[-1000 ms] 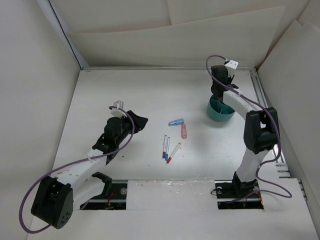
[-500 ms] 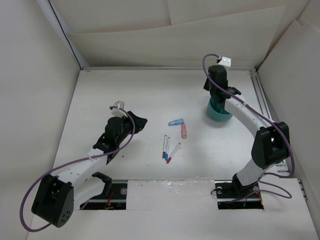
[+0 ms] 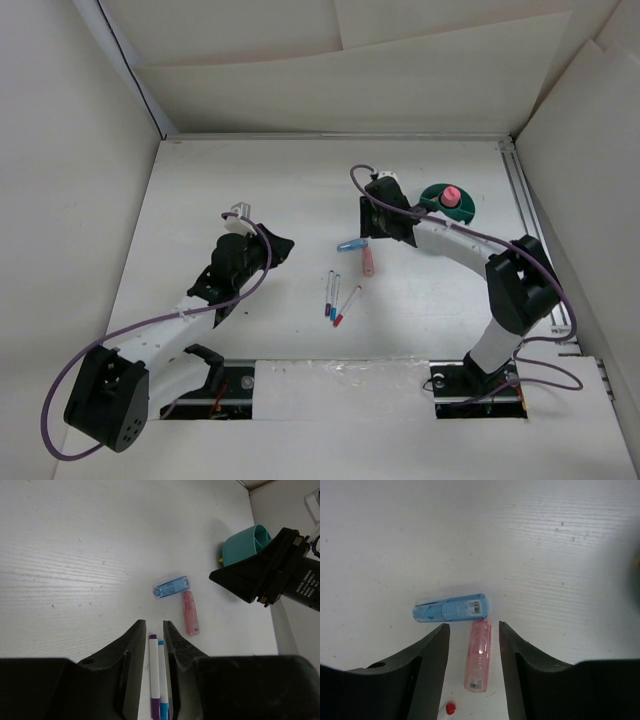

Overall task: Sort the stationery into containers
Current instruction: Pick up the stationery from the center of the board.

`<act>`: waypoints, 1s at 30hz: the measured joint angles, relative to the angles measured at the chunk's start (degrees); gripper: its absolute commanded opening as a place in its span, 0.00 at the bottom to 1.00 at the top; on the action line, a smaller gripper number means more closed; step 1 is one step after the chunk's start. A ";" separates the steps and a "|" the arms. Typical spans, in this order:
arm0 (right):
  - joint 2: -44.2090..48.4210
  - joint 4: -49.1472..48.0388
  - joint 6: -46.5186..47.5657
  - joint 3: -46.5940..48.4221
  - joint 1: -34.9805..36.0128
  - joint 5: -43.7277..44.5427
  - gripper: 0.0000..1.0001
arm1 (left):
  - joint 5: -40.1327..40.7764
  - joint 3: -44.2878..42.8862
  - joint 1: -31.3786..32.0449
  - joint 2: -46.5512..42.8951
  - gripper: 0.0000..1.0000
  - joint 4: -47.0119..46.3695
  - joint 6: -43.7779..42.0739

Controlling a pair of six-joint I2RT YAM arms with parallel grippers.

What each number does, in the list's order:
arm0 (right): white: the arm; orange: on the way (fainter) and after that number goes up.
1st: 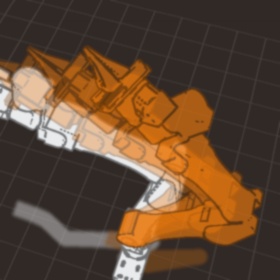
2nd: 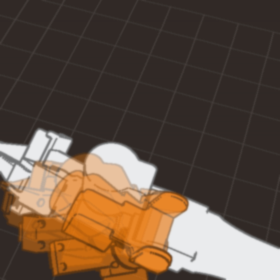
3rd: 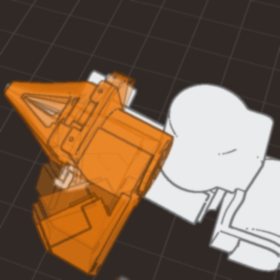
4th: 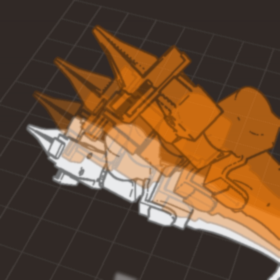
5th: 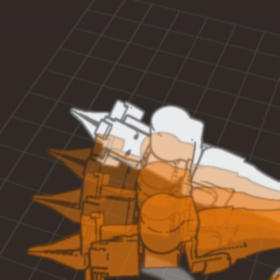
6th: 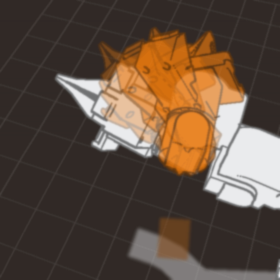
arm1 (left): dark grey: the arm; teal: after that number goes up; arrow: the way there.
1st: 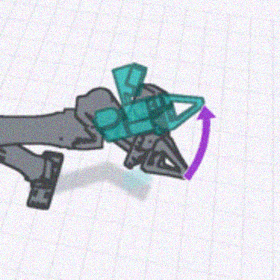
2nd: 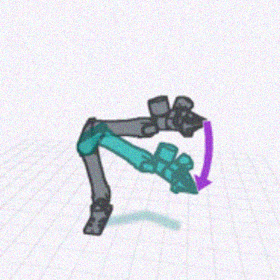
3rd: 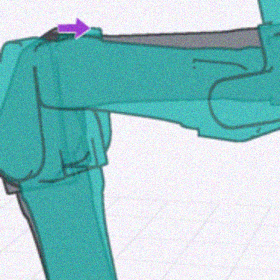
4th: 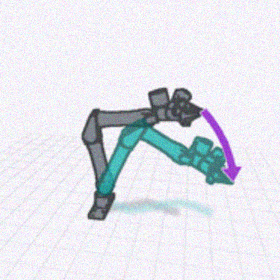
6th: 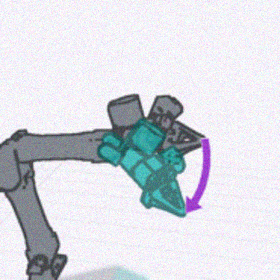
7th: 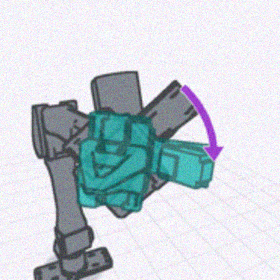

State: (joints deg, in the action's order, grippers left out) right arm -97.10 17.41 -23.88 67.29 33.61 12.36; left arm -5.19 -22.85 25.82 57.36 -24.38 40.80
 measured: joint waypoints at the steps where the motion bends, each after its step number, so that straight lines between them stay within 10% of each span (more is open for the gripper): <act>1: 0.02 0.74 -0.13 -0.04 0.31 0.00 0.52 | -0.02 0.00 0.00 0.00 0.19 0.00 -0.04; 30: -6.93 2.78 -0.04 -2.25 -1.49 -7.98 0.44 | -0.61 0.00 0.00 0.00 0.28 0.20 -0.28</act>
State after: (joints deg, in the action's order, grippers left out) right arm -104.03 20.18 -23.92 65.04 32.12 4.38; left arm -5.80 -22.85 25.82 57.36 -24.18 40.51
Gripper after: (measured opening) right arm 0.460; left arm 0.276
